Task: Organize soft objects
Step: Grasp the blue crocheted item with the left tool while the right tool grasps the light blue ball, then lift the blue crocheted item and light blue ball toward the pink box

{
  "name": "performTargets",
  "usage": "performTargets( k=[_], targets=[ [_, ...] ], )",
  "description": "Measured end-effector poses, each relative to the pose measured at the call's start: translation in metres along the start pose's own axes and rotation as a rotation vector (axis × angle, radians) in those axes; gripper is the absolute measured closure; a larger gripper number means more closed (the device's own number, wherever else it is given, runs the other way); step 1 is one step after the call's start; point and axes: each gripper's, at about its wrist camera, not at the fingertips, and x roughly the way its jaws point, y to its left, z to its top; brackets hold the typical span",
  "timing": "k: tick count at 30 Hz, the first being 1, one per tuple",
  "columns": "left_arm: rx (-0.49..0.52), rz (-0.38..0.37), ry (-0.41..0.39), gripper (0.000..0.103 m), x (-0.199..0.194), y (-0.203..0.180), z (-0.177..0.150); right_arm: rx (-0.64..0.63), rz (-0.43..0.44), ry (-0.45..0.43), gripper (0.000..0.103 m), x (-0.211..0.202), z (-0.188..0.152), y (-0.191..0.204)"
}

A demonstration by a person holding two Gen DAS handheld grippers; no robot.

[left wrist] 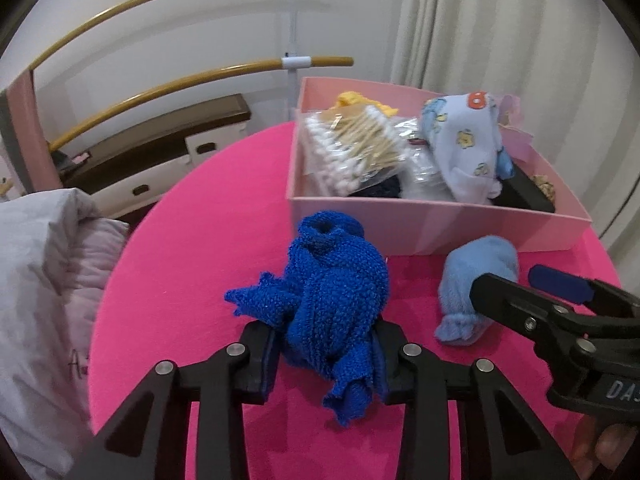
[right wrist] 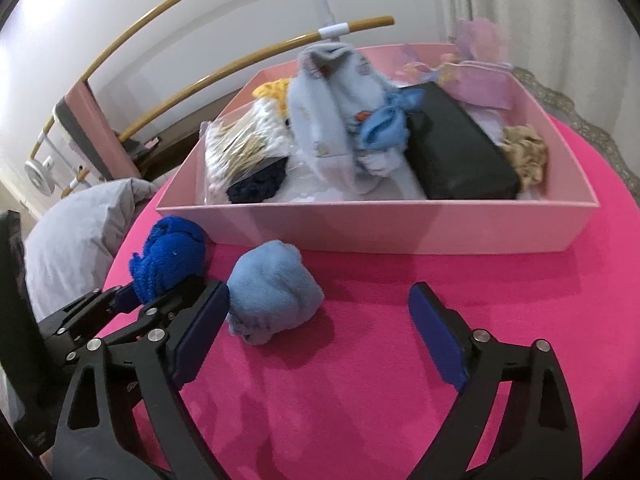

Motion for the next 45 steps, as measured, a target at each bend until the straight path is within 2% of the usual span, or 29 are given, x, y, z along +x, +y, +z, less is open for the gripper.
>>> performTargets(
  k=[2,6,8,9,10,14,21,32,45],
  targets=[
    [0.005,0.021,-0.003,0.069,-0.002,-0.001,-0.004,-0.021,0.001,0.007,0.015,0.007,0.002,0.007],
    [0.012,0.037,-0.011,0.069,-0.005,-0.004,-0.01,-0.091,-0.031,0.015,0.026,0.018,0.001,0.025],
    [0.006,0.035,-0.011,0.069,-0.004,-0.005,-0.011,-0.107,-0.012,0.006,0.045,0.018,0.001,0.032],
    [0.005,0.033,-0.013,0.069,-0.004,-0.005,-0.011,-0.107,0.002,0.003,0.059,0.017,0.0,0.034],
    [0.004,0.032,-0.012,0.069,-0.005,-0.005,-0.012,-0.112,0.012,0.001,0.068,0.017,0.0,0.037],
    [0.003,0.028,-0.011,0.072,-0.011,-0.001,-0.015,-0.124,0.009,-0.012,0.069,0.013,-0.004,0.043],
    [0.002,0.027,-0.015,0.074,-0.028,0.001,-0.019,-0.092,-0.007,-0.032,0.07,-0.008,-0.015,0.026],
    [0.016,0.019,-0.074,0.074,-0.081,-0.008,-0.027,-0.06,-0.021,-0.071,0.07,-0.052,-0.033,0.008],
    [0.027,0.016,-0.124,0.074,-0.138,-0.017,-0.041,-0.083,-0.016,-0.133,0.07,-0.094,-0.044,0.016]
  ],
)
